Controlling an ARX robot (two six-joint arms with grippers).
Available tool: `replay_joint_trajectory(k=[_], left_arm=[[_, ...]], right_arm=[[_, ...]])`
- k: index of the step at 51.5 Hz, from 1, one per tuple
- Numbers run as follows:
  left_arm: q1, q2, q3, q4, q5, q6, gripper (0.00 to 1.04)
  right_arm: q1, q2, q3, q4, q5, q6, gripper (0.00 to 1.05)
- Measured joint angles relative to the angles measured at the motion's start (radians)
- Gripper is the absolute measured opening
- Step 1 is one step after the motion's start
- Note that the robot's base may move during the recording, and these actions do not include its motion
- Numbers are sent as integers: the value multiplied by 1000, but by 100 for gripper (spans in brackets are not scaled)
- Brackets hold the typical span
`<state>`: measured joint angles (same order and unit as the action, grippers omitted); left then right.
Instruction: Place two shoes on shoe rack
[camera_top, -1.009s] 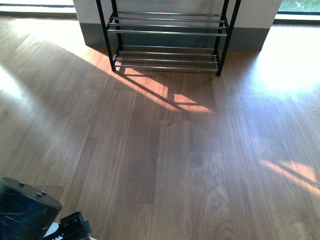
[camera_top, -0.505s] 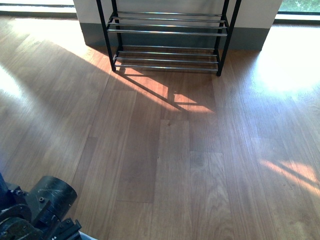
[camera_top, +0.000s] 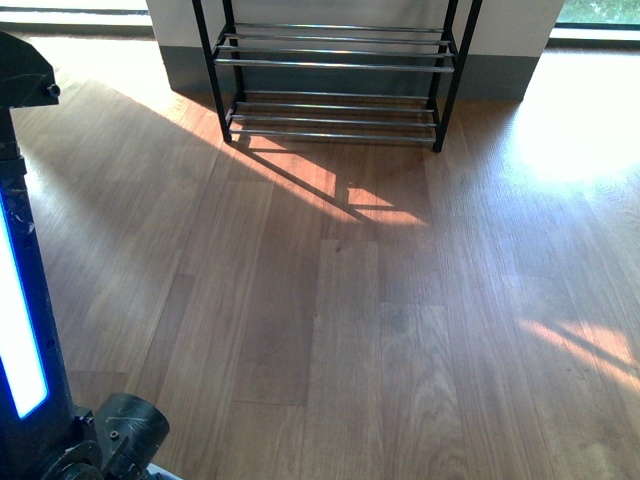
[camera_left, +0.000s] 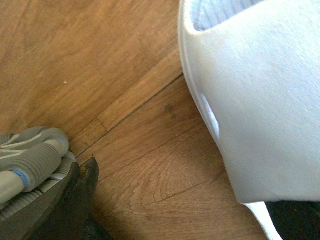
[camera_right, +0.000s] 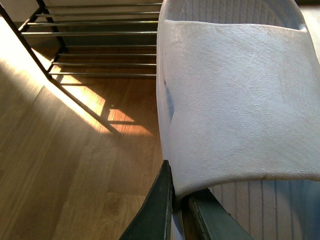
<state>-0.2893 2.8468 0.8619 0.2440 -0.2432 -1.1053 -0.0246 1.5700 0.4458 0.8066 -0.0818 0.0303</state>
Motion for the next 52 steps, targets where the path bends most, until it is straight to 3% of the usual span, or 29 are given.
replay_joint_trajectory(k=[25, 39, 52], left_arm=[[25, 28, -51, 113, -34, -34, 3], [32, 2, -144, 263, -48, 6, 2], [58, -252, -340, 550, -196, 292, 2]], right_arm=[[0, 0, 0, 0, 0, 0, 2], [0, 0, 0, 0, 0, 0, 1], [0, 0, 0, 0, 0, 0, 1]])
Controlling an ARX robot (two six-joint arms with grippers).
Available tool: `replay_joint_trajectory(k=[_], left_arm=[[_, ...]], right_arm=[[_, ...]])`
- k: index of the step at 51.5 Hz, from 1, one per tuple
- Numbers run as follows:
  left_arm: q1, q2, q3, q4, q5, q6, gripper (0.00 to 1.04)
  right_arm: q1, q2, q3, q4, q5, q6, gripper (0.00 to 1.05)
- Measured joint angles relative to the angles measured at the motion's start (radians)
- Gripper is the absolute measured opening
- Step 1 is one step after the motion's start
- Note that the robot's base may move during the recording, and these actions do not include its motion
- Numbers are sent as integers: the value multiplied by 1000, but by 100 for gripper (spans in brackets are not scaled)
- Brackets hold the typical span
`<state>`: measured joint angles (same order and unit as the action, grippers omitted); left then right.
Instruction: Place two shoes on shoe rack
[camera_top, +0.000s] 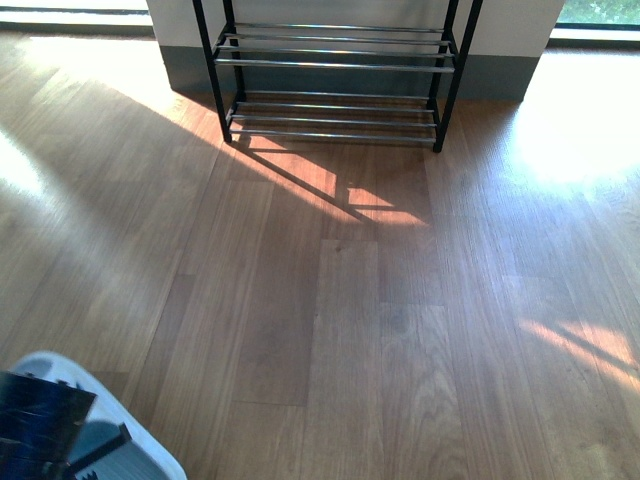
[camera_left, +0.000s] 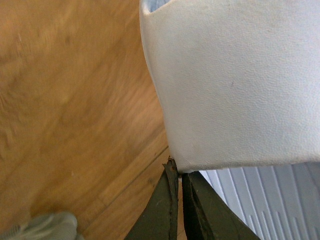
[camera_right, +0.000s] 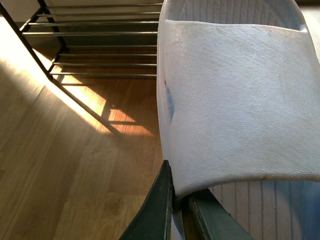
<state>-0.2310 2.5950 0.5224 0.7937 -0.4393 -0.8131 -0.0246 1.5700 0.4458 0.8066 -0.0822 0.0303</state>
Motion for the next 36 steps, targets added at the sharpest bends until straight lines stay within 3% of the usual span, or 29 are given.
replay_joint_trajectory(k=[8, 14, 19, 22, 23, 26, 27, 28, 30, 32, 36], left_arm=[[40, -189, -145, 148, 24, 171, 2], [128, -506, -352, 214, 105, 391, 2], [242, -871, -496, 34, 227, 583, 2], [267, -1019, -526, 84, 237, 694, 2], [259, -1062, -514, 104, 217, 717, 2], [193, -1214, -428, -135, 132, 779, 2], [175, -1323, -362, -288, 158, 825, 2], [177, -1361, -331, -341, 173, 844, 2], [209, -1434, -253, -416, 264, 910, 2], [254, -1478, -217, -441, 296, 946, 2], [347, -1561, -221, -424, 262, 1070, 2]], right_arm=[[0, 0, 0, 0, 0, 0, 1], [0, 0, 0, 0, 0, 0, 1], [0, 0, 0, 0, 0, 0, 1], [0, 0, 0, 0, 3, 0, 1], [0, 0, 0, 0, 3, 0, 1], [1, 0, 0, 0, -3, 0, 1], [2, 0, 0, 0, -4, 0, 1], [2, 0, 0, 0, -4, 0, 1], [3, 0, 0, 0, -3, 0, 1], [3, 0, 0, 0, -3, 0, 1], [-2, 0, 0, 0, 6, 0, 1]])
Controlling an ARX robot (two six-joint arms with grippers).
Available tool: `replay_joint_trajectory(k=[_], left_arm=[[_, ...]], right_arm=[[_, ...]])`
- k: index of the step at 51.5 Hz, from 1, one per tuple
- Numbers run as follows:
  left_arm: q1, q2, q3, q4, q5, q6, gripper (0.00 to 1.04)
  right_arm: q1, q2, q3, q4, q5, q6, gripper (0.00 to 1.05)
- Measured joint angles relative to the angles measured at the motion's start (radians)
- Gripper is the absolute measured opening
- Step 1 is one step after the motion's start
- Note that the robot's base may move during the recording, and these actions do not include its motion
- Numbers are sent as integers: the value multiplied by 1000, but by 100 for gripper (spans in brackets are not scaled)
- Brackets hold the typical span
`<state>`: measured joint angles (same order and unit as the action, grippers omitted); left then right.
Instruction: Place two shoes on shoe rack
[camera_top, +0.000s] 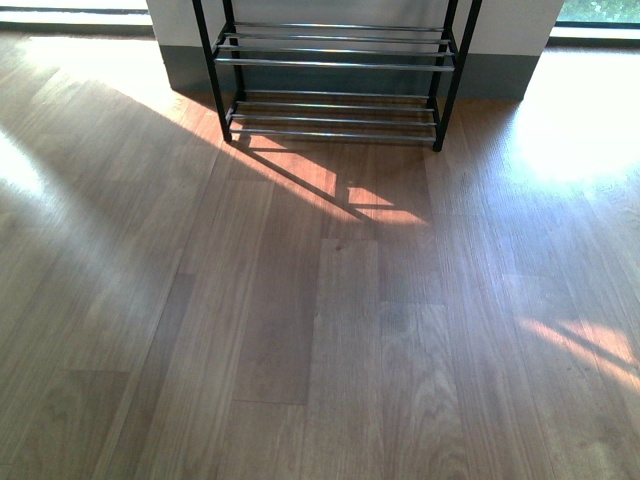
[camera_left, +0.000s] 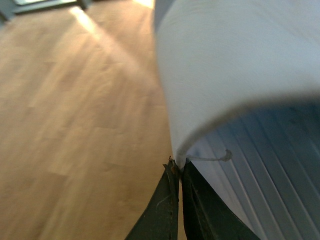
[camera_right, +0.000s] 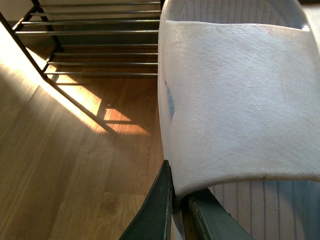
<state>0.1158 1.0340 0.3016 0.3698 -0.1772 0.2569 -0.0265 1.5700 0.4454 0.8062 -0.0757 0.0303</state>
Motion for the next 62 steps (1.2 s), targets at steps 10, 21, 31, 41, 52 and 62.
replay_joint_trajectory(k=[10, 21, 31, 41, 52, 62], left_arm=[[65, -89, 6, -78, 104, 122, 2], [117, -140, -2, -95, 160, 171, 2], [119, -191, -28, -113, 176, 180, 2], [130, -189, -43, -119, 176, 114, 2], [131, -186, -46, -120, 176, 93, 2], [131, -186, -46, -120, 176, 91, 2]], right_arm=[[6, 0, 0, 0, -12, 0, 1], [4, 0, 0, 0, -8, 0, 1], [4, 0, 0, 0, -6, 0, 1], [4, 0, 0, 0, -6, 0, 1], [4, 0, 0, 0, -6, 0, 1], [4, 0, 0, 0, -6, 0, 1]])
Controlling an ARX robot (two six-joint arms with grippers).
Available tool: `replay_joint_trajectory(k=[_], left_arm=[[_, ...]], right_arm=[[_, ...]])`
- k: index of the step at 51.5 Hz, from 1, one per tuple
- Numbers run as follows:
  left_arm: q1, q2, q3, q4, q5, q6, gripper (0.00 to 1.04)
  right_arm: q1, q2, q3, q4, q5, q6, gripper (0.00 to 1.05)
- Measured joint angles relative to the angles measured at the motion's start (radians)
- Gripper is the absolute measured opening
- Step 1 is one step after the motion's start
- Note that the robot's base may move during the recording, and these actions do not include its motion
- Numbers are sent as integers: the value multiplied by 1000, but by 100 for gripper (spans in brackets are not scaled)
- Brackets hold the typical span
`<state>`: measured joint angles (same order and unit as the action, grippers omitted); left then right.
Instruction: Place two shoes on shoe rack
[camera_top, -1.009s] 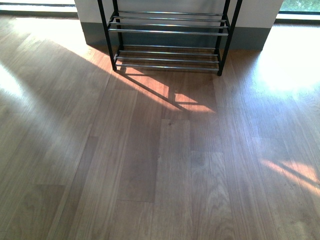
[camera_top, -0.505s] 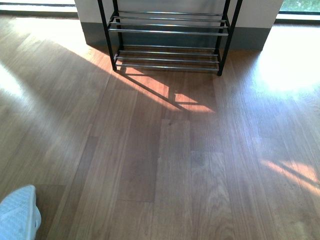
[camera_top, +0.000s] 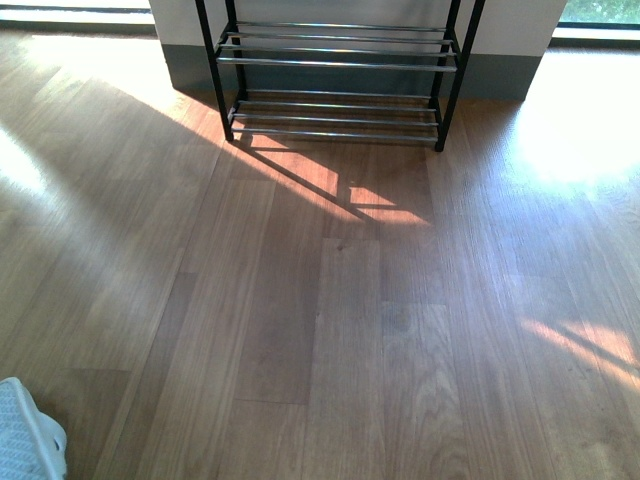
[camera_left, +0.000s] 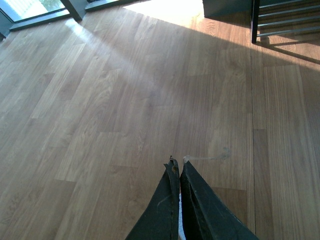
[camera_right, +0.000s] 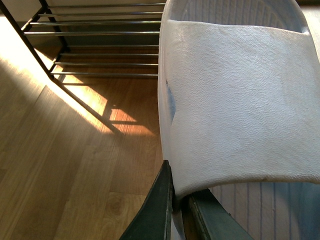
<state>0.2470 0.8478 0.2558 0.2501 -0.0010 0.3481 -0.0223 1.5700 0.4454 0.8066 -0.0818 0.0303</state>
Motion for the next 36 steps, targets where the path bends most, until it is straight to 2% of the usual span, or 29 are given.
replay_joint_trajectory(k=[14, 36], left_arm=[[0, 0, 0, 0, 0, -5, 3], [0, 0, 0, 0, 0, -5, 90]], right_arm=[[0, 0, 0, 0, 0, 0, 1], [0, 0, 0, 0, 0, 0, 1]])
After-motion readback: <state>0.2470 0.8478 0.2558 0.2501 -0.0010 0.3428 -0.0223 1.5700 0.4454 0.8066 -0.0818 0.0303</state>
